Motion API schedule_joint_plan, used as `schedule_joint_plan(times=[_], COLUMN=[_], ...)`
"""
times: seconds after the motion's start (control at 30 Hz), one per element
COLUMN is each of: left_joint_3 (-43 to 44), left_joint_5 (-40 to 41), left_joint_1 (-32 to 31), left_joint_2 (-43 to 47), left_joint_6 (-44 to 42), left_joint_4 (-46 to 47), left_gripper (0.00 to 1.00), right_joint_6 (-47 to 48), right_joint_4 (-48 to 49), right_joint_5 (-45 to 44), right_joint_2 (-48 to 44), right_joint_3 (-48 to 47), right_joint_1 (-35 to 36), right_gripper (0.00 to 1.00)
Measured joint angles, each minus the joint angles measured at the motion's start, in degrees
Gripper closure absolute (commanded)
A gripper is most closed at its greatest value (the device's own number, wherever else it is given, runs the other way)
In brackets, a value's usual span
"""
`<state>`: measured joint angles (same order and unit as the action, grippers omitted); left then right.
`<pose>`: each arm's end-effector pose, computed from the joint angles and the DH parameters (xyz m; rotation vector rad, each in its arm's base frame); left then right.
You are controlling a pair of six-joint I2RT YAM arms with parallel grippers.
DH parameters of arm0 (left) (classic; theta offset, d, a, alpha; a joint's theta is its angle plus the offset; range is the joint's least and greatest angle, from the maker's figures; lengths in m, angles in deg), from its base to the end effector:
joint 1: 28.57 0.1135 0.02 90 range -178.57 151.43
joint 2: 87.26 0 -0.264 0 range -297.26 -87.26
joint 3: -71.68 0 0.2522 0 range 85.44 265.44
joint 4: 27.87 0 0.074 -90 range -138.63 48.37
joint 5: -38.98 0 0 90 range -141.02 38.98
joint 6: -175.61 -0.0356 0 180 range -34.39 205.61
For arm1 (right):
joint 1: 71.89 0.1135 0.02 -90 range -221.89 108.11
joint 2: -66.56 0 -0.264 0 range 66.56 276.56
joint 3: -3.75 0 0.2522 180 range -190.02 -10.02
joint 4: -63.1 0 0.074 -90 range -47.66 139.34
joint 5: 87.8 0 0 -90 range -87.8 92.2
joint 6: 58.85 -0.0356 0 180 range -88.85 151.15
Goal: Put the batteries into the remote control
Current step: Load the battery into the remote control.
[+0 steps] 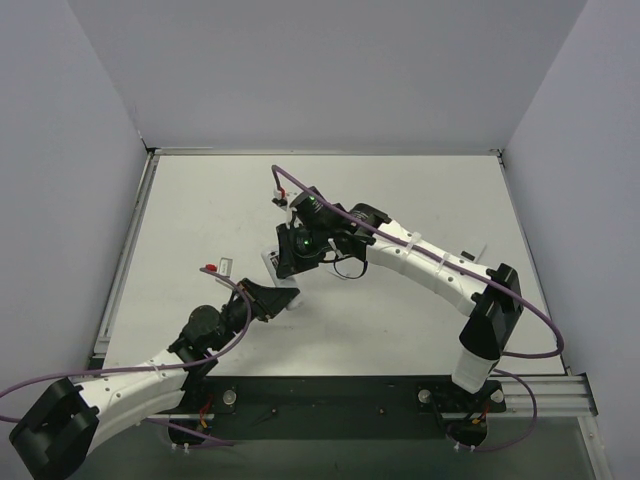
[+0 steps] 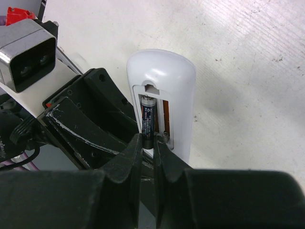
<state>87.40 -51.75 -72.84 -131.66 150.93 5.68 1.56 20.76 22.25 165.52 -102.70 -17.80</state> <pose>0.1156 -0.1133 0.1865 -0.2980 1.6682 -1.5139 0.2243 0.3306 0.3458 -0.7236 2.2917 1.1488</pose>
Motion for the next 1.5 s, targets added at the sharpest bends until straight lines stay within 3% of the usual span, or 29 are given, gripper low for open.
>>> schedule_joint_plan(times=[0.43, 0.97, 1.3, 1.5], left_joint_3=[0.00, -0.24, -0.24, -0.24], left_joint_5=[0.24, 1.27, 1.57, 1.79], left_joint_1=[0.00, -0.02, -0.28, -0.37], left_joint_2=[1.16, 5.31, 6.16, 6.75], left_joint_6=[1.18, 4.90, 6.99, 8.24], left_joint_4=[0.00, -2.93, -4.07, -4.70], left_gripper=[1.00, 1.00, 1.00, 1.00], right_joint_6=[0.02, 0.50, 0.94, 1.16], right_joint_4=[-0.50, -2.56, -2.49, -2.45], right_joint_5=[0.42, 2.51, 2.49, 2.16], right_joint_2=[0.28, 2.27, 2.29, 2.29], right_joint_3=[-1.38, -4.98, -5.05, -5.14], right_joint_1=[0.02, 0.02, 0.02, 0.02], right_gripper=[0.96, 0.84, 0.80, 0.69])
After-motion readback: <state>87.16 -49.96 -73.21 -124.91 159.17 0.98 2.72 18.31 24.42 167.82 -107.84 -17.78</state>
